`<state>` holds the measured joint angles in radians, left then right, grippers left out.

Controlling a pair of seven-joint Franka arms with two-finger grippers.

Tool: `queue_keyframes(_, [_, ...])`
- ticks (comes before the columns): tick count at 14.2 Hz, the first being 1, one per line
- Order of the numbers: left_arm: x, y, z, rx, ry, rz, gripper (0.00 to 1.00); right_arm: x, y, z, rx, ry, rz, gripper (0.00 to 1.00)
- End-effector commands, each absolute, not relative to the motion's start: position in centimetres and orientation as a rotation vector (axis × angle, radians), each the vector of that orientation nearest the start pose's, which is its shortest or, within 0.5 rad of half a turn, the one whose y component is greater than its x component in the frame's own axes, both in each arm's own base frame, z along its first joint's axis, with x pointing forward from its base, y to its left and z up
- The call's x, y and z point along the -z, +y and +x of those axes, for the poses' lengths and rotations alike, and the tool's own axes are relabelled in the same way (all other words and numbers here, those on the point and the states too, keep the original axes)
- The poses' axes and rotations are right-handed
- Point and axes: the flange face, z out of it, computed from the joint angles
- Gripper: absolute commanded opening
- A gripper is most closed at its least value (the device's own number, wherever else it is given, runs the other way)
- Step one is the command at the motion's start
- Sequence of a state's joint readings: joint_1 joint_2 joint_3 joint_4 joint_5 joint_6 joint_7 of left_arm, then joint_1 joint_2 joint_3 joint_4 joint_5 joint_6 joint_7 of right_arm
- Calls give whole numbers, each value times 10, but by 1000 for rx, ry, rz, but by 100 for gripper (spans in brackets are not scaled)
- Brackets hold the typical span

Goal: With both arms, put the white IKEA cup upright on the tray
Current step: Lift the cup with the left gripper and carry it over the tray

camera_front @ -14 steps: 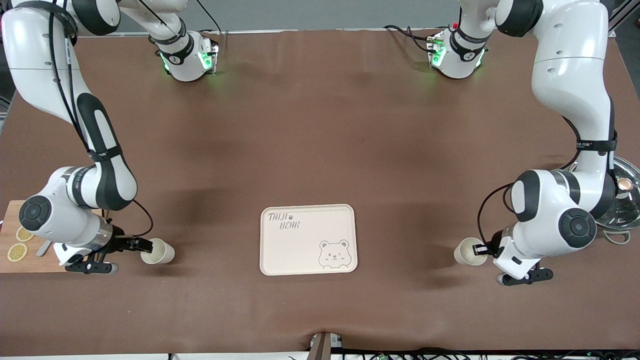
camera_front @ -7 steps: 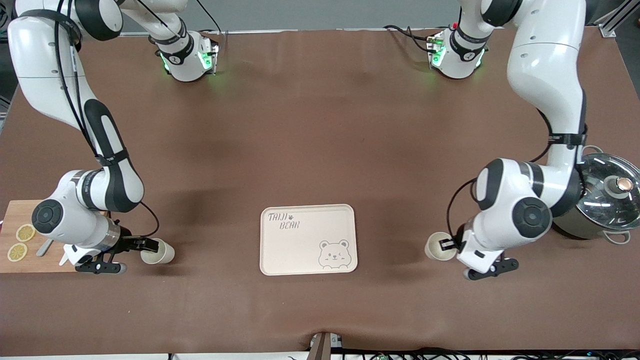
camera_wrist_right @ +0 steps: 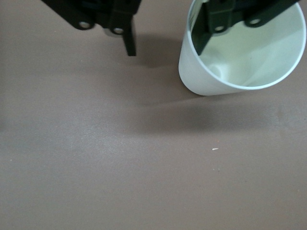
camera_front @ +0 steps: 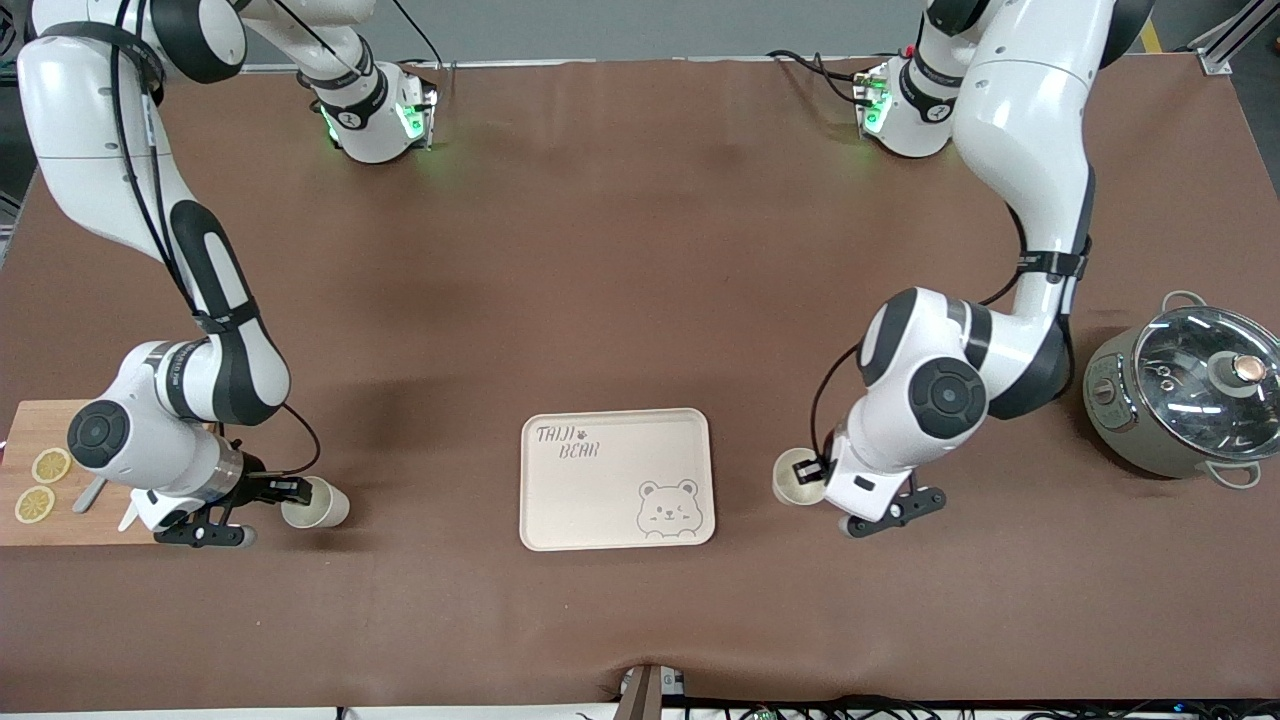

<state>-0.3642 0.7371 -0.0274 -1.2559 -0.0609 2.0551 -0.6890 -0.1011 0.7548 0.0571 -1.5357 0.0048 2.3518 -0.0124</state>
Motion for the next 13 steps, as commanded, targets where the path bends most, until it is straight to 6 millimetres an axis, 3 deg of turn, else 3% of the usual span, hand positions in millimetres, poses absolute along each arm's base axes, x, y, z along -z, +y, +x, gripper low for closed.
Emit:
queue_keyframes(1, [-330,-317,691,79,-602,-3218,0,-214,-36,716,106,90,-3100,21])
queue_keyframes(4, [-315,-350,681,117,-643,-3229,0,-214,-35,717,103,90,-3098,0])
queue_keyframes(9, [-288,-394,662,129,-659,-3240,0,-219,-31,718,105,92,-3093,0])
queue_keyframes(11, [-274,-409,654,129,-658,-3241,0,-224,-22,716,52,110,-3083,0])
queue_keyframes(13, [-263,-414,650,116,-653,-3236,0,-246,-1,722,15,172,-3079,0])
